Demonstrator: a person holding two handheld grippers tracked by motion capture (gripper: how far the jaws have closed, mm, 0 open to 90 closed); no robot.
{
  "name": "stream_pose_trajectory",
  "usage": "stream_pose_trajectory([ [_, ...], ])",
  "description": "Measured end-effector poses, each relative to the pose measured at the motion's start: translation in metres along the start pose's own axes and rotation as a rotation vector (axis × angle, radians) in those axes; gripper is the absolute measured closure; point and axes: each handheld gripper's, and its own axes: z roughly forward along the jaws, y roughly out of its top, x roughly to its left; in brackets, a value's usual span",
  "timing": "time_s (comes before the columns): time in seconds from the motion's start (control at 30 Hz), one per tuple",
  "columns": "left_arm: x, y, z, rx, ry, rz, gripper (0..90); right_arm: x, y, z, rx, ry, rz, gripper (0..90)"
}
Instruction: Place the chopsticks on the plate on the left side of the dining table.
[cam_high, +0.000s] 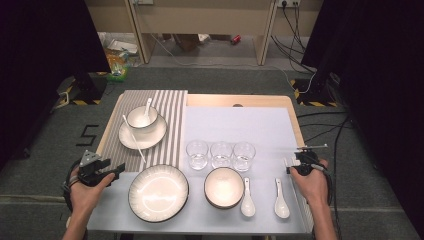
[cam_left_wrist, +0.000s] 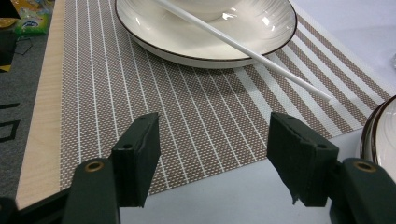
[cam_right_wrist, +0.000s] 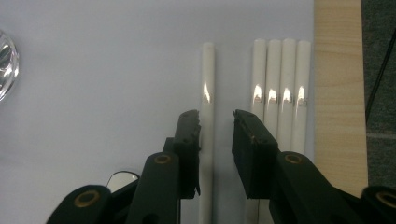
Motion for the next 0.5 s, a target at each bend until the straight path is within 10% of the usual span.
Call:
stream_pose_trajectory([
  [0.5,-0.001,0.000,0.001,-0.002,-0.001,0.002,34.2,0.013,0.005,0.002,0.058,-0.067,-0.066,84.3],
])
